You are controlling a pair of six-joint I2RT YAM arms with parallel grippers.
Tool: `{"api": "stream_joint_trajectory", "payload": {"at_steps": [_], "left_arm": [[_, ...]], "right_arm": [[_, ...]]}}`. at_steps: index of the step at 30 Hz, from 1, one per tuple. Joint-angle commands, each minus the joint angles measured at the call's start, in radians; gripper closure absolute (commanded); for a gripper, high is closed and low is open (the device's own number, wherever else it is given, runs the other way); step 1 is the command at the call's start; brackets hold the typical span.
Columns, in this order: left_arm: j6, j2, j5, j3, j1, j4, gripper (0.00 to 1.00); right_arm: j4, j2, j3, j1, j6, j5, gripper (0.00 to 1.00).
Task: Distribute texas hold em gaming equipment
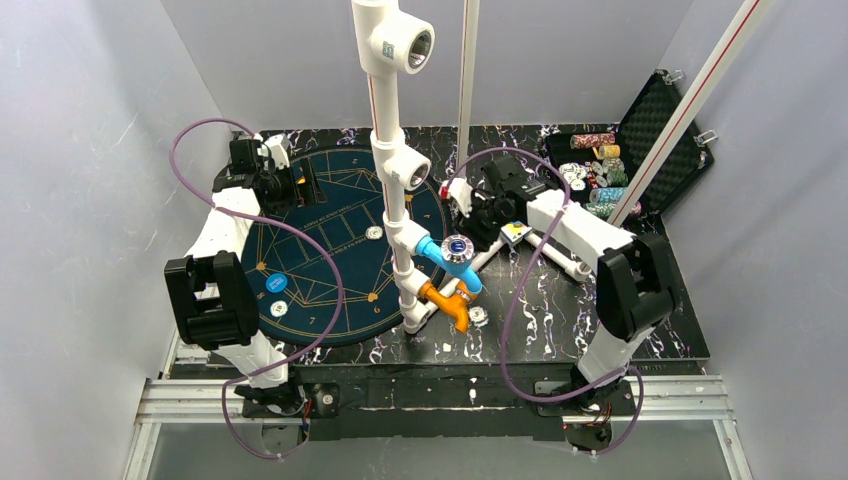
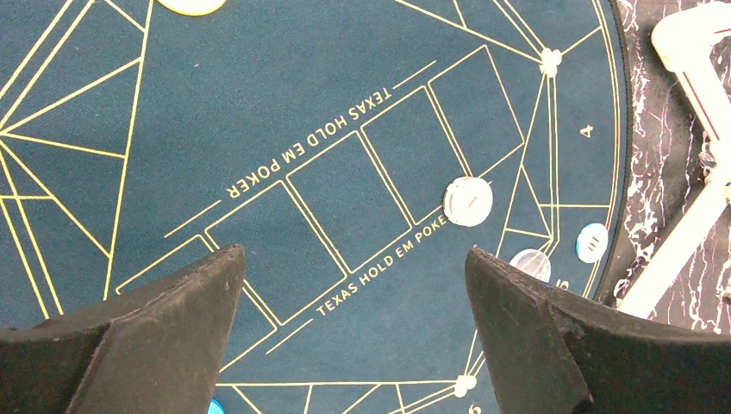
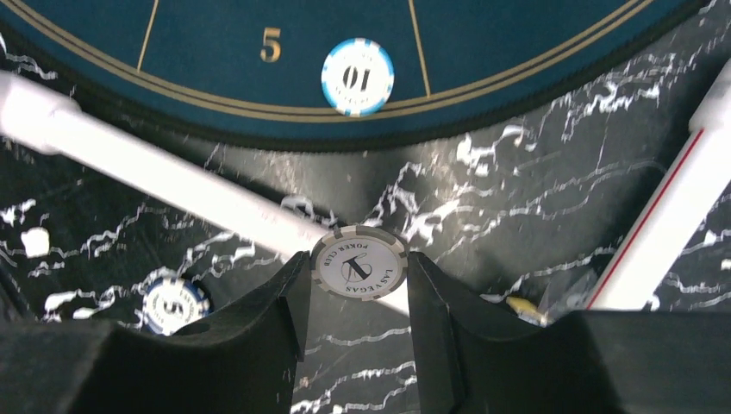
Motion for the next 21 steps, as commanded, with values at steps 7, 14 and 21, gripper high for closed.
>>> {"api": "stream_joint_trajectory", "payload": {"at_steps": [7, 14, 21], "left_arm": [[0.003, -0.031, 0.013, 0.025, 0.008, -0.019, 0.01], [0.007, -0.031, 0.015, 0.021, 0.007, -0.020, 0.01], [0.015, -0.028, 0.012, 0.022, 0.008, -0.020, 0.01]], "right_arm": [[0.144, 0.126, 0.104, 0.122, 0.112, -0.068, 0.64], [0.201, 0.186, 0.102, 0.188, 0.153, -0.058, 0.64], [0.241, 0.241, 0.102, 0.227, 0.168, -0.046, 0.64]]}}
